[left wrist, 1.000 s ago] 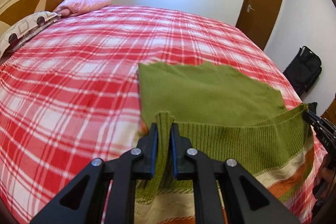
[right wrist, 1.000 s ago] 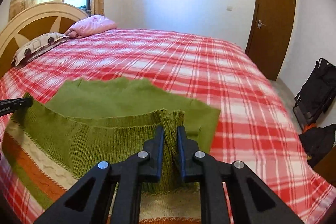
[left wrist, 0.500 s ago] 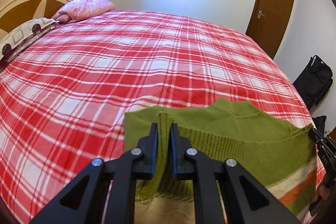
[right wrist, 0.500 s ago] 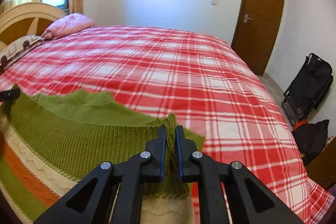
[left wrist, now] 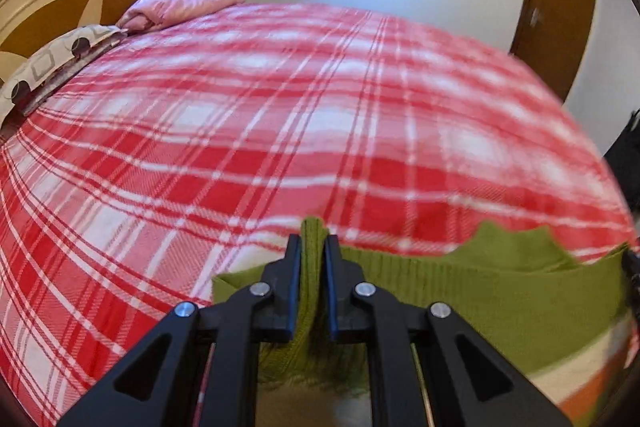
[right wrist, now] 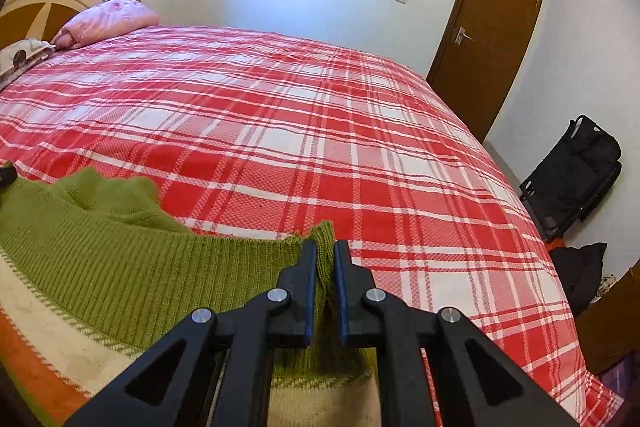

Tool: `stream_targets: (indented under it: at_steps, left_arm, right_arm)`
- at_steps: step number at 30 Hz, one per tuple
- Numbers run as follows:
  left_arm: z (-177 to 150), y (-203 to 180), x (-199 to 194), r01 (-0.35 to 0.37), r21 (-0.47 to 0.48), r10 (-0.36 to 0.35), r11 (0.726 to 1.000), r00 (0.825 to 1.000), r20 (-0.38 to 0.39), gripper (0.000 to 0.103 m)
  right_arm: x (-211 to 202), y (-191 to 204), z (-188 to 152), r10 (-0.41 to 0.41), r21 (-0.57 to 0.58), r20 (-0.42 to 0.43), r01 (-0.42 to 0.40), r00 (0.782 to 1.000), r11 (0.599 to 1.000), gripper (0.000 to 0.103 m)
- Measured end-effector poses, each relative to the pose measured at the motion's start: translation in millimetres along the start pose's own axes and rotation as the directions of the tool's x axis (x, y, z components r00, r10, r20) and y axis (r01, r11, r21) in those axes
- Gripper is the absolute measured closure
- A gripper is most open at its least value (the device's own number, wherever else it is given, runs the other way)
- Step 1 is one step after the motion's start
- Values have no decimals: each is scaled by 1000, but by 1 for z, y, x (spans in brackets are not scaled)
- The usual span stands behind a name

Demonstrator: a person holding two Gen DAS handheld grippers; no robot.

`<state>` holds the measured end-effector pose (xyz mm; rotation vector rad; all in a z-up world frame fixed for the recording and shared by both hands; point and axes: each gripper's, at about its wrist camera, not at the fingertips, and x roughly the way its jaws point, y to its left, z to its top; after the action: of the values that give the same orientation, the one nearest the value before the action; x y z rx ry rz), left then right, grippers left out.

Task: Fold small clothes

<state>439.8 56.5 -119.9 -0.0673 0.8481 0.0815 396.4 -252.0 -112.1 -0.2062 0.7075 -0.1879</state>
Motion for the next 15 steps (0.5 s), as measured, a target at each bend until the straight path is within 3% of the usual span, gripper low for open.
stream_targets:
  at_steps: [3,7,10,12,14,15]
  left_arm:
    - [-1,0,6,-17,-1,17,1000,1000,-10,86]
    - [-1,-3,9,-46,15,46,999,999,-20,82]
    - [-1,-10,13,-93,46,95,995,995,-29,75]
    - [0,-11,16,-121,53,123,991,992,-36,64]
    - [3,-6,19,-148,29,149,989,987,-57,42]
    - [5,1,20,-141,-5,140,990,987,-74,38]
  right_arm:
    - [4,-1,-2,6,4,-8,-6,1000,1000,95]
    - [25,1,-1,26,-3,-105,-27,994,1000,95]
    - [29,3,-2,1,-19,-124,-3,992,1000,93]
    - [29,8,-1,-34,-42,-129,29,991,999,90]
    - [29,12,-1,-94,-78,-124,85,988,993,79]
    - [28,14,-1,-118,-98,-121,106,986,990,79]
